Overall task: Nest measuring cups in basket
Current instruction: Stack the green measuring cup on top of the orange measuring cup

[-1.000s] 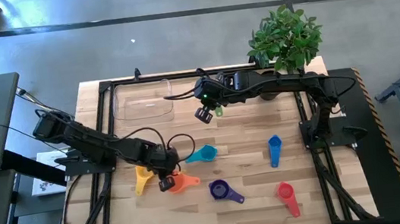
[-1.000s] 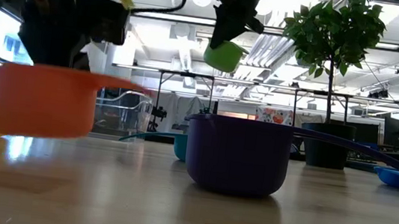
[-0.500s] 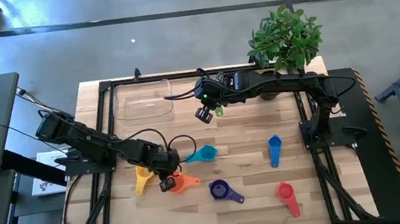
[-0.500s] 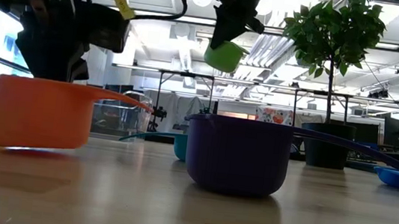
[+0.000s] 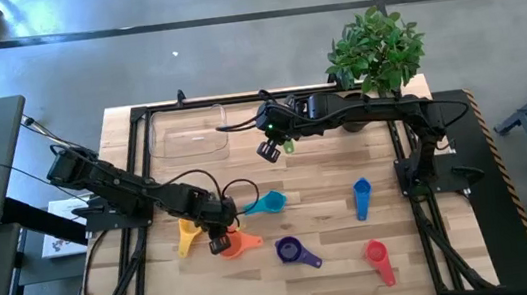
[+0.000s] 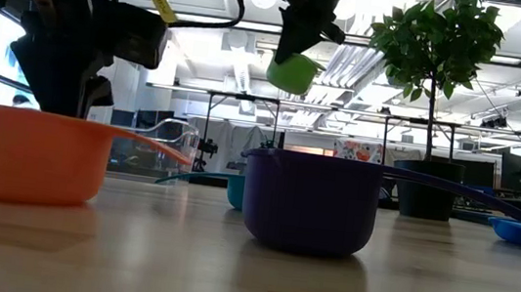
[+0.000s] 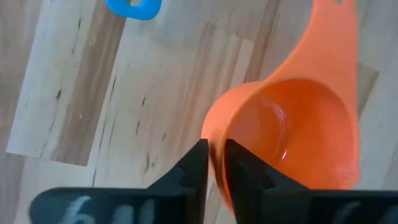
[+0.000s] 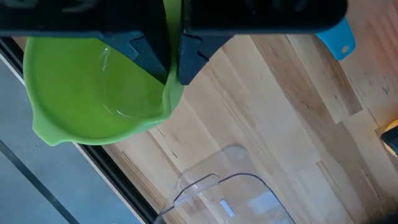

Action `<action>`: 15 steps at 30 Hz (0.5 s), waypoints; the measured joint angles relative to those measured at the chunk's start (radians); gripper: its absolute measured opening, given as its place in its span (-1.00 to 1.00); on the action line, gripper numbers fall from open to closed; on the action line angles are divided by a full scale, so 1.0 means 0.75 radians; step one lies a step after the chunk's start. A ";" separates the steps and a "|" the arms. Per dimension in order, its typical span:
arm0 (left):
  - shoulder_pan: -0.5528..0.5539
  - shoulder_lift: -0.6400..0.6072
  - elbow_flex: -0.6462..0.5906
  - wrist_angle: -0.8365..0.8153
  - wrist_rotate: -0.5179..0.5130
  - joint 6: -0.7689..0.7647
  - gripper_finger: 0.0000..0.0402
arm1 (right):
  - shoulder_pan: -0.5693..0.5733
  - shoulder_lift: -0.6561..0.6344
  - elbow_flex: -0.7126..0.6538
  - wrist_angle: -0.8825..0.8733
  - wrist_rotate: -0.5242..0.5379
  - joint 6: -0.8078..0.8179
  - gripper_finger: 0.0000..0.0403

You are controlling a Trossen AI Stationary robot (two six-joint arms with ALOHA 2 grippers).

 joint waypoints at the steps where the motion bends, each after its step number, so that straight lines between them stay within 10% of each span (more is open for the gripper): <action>1: 0.000 0.000 0.000 0.000 0.000 -0.006 -0.72 | 0.000 0.000 0.000 0.000 0.000 0.000 -0.98; 15: 0.076 -0.045 0.002 -0.001 0.197 -0.076 -0.46 | 0.026 0.000 0.000 0.000 -0.016 0.000 -0.98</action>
